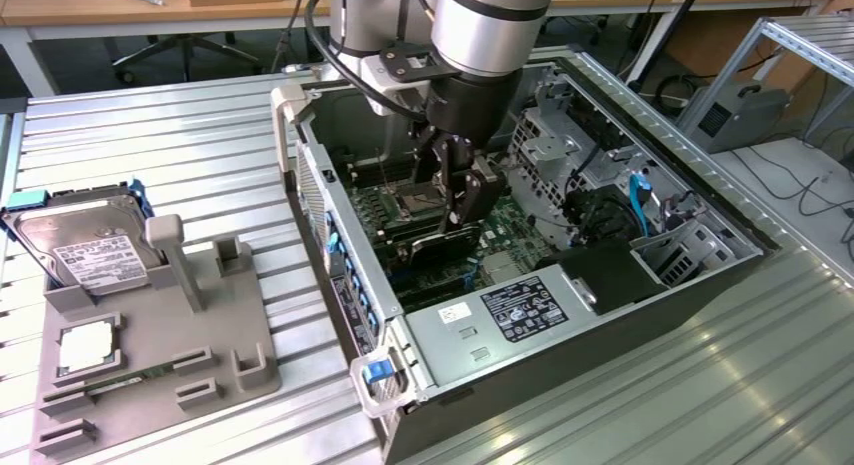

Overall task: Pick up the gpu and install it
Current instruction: 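Press down on the gpu until it lock into place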

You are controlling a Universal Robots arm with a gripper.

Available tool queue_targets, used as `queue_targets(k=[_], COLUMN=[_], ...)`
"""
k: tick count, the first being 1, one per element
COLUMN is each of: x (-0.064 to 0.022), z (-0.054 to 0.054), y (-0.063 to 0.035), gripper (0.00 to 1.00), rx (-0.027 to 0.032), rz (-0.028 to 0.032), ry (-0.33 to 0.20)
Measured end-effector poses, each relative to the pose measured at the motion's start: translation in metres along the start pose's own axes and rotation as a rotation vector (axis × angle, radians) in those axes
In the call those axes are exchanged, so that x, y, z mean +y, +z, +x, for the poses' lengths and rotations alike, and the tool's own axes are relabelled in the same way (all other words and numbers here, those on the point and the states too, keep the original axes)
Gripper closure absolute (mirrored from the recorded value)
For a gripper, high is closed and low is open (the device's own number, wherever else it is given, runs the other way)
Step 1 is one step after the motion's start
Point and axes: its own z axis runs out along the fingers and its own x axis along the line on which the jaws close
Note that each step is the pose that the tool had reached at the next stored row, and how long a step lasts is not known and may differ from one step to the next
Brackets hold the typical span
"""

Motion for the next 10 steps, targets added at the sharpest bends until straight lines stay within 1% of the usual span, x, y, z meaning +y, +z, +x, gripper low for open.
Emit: queue_targets(k=[3, 5, 6, 7, 8, 9, 10], x=[0.0000, 0.0000, 0.0000, 0.0000, 0.0000, 0.0000, 0.0000], z=[0.0000, 0.0000, 0.0000, 0.0000, 0.0000, 0.0000, 0.0000], y=[0.0000, 0.0000, 0.0000, 0.0000, 0.0000, 0.0000, 0.0000], gripper=[0.25, 0.38, 0.50, 0.50, 0.56, 0.56, 0.62], rx=[-0.0001, -0.0001, 0.0000, -0.0001, 0.0000, -0.0001, -0.0001], rz=[0.0000, 0.0000, 0.0000, 0.0000, 0.0000, 0.0000, 0.0000], ry=[0.000, 0.000, 0.000, 0.000, 0.000, 0.000, 0.000])
